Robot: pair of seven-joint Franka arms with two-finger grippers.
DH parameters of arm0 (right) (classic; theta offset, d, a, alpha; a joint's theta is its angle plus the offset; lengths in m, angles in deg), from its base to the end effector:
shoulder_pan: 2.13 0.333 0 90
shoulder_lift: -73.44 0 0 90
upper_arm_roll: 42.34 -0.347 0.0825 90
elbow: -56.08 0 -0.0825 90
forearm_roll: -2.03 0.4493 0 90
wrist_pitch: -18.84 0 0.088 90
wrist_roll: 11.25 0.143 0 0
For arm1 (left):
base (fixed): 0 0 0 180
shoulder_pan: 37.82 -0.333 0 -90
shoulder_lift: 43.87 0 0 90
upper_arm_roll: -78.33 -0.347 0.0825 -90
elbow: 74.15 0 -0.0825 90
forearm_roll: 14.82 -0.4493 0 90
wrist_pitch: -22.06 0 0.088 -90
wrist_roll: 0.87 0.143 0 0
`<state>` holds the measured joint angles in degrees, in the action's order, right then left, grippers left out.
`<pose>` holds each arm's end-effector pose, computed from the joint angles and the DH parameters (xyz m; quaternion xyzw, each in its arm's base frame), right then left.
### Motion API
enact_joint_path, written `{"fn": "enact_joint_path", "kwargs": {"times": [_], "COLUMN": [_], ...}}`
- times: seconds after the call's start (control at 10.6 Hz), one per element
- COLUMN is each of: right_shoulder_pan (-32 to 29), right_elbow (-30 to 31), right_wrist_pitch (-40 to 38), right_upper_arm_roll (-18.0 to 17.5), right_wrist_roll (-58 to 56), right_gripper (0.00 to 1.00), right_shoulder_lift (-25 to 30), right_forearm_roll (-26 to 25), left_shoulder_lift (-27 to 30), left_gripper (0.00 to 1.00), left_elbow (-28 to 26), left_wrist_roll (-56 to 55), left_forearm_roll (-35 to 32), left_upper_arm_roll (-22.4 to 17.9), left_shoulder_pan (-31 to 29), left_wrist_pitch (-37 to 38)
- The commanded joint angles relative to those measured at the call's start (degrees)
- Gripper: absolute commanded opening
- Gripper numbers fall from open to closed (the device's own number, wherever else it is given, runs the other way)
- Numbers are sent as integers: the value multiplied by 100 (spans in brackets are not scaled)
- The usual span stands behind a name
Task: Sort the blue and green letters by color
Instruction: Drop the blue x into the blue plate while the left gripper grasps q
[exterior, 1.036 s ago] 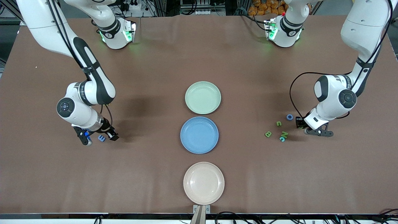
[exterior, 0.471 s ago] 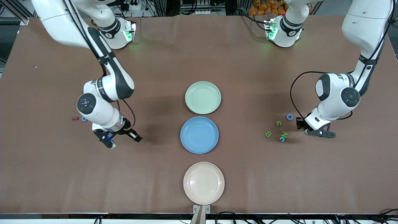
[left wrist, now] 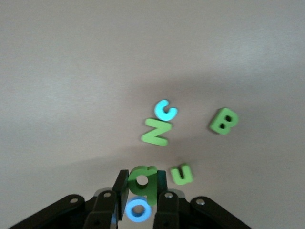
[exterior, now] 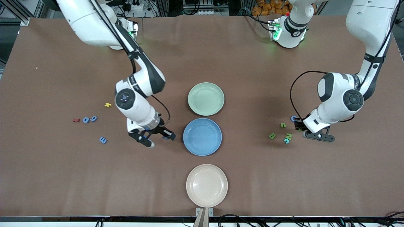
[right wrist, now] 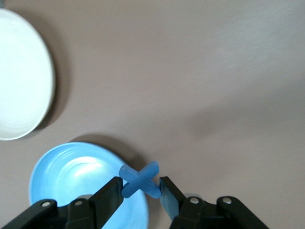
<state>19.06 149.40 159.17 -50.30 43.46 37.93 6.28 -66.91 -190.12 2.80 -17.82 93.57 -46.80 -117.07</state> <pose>0.6911 0.3738 0.2316 -0.9577 0.2611 -0.0324 0.1167 0.6551 -0.0707 0.2011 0.9948 -0.0956 0.0080 0.0343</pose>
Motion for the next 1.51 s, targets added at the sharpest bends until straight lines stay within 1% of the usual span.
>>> {"fn": "enact_joint_path", "kwargs": {"times": [0.0, 0.19, 0.47, 0.66, 0.75, 0.85, 0.94, 1.04, 1.13, 1.41], "right_shoulder_pan": [419, 692, 1080, 1203, 1203, 1221, 1221, 1212, 1169, 950], "right_elbow": [-1033, -1324, -1369, -1369, -1369, -1361, -1361, -1361, -1361, -1291], "right_wrist_pitch": [37, 256, 801, 1022, 1014, 996, 996, 987, 978, 847], "right_upper_arm_roll": [15, 6, -29, -29, -38, -30, -29, -29, -29, -21], "right_wrist_roll": [162, 241, 399, 689, 698, 690, 690, 672, 663, 593], "right_gripper": [0, 0, 0, 2, 29, 33, 60, 85, 100, 100], "right_shoulder_lift": [-808, -1019, -1318, -1468, -1477, -1477, -1468, -1460, -1434, -1249], "right_forearm_roll": [-12, 6, -3, -38, -30, -38, -64, -82, -126, -196], "left_shoulder_lift": [151, 151, 160, 177, 177, 177, 177, 177, 177, 125], "left_gripper": [0, 0, 0, 0, 0, 0, 0, 0, 0, 0], "left_elbow": [57, 180, 461, 479, 496, 505, 505, 592, 628, 768], "left_wrist_roll": [-497, -665, -1392, -1859, -2061, -2220, -2326, -2501, -2737, -3511], "left_forearm_roll": [-78, -78, -78, -78, -87, -78, -78, -78, -78, -78], "left_upper_arm_roll": [277, 348, 357, 357, 366, 366, 366, 383, 453, 935], "left_shoulder_pan": [-16, 36, 457, 677, 757, 879, 967, 1055, 1143, 1223], "left_wrist_pitch": [298, 473, 983, 984, 993, 993, 984, 993, 993, 993]}}
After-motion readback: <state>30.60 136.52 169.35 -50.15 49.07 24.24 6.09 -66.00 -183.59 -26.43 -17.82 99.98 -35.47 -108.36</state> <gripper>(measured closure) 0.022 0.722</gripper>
